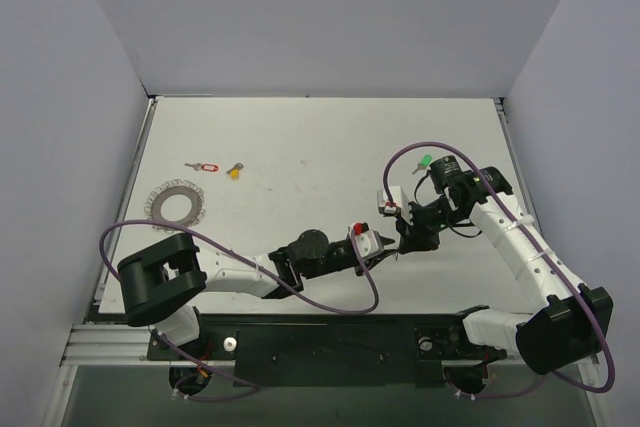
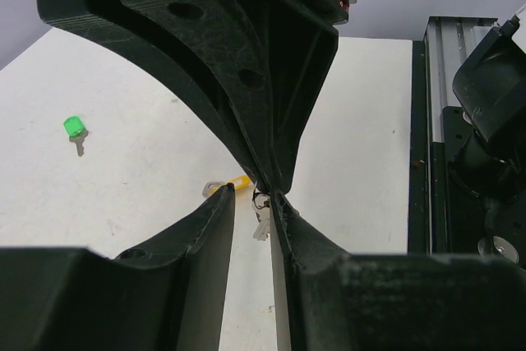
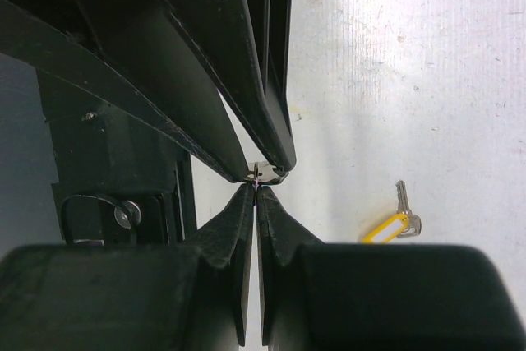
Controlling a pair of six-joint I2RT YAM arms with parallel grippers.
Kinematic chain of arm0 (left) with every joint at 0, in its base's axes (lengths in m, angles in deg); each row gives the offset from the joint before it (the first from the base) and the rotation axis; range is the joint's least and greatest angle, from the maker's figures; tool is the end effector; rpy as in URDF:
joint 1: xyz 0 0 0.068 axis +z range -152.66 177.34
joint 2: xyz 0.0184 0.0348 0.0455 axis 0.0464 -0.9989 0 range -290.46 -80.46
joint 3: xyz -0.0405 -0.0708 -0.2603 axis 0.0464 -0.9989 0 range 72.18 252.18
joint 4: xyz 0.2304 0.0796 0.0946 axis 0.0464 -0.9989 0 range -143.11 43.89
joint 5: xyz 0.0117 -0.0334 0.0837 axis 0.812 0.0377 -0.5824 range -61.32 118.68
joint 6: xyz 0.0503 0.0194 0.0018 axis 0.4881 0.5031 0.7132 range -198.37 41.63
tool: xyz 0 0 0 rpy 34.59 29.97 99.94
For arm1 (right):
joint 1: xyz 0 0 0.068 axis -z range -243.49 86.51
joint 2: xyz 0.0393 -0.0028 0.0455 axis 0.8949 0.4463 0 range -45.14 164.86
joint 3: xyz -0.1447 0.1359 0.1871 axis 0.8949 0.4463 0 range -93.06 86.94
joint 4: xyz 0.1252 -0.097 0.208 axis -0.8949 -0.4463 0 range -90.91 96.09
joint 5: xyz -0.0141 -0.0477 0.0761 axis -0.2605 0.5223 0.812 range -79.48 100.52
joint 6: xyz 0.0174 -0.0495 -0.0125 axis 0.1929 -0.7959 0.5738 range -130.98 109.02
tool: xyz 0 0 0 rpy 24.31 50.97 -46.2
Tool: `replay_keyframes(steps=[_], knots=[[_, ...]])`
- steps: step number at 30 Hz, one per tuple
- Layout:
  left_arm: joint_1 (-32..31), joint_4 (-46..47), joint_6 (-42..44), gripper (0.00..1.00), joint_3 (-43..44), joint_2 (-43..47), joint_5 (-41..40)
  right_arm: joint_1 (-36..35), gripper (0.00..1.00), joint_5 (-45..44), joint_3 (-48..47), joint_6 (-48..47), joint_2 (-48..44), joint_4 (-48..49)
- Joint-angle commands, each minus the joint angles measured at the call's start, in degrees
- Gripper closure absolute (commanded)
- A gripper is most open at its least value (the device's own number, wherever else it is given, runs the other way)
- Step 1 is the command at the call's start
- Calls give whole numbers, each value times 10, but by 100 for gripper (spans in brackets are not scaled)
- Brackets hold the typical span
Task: Put the keys on the keyring
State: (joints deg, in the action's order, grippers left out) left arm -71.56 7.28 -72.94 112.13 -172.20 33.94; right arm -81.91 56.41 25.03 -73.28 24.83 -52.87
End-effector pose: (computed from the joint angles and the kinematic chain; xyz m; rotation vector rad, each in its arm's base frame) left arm 0.1179 -0.3147 0.2249 1.0395 1.2446 -0.9395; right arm 0.1999 0.0934 0.2956 -1.6974 1.6810 0.7539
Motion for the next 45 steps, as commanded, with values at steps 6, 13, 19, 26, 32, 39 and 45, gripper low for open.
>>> replay_keyframes(steps=[6,13,19,26,32,39,45], knots=[[-1,26,9,71,32,-8,13,0,100,22,3,-13,-2,-29],[0,14,11,74,31,-6,12,0,100,24,3,-16,-4,-32],[0,-2,12,74,40,-9,20,0,100,25,2,-16,-3,-32],[0,-8,12,75,42,-12,27,0,100,26,2,-17,-5,-33],[0,-19,13,85,45,-12,35,0,100,28,3,-19,-5,-34],[2,-25,-2,100,44,-5,20,4,100,32,2,-20,-4,-32],[10,49,-94,100,-9,28,-34,44,63,75,13,-28,-18,-31]])
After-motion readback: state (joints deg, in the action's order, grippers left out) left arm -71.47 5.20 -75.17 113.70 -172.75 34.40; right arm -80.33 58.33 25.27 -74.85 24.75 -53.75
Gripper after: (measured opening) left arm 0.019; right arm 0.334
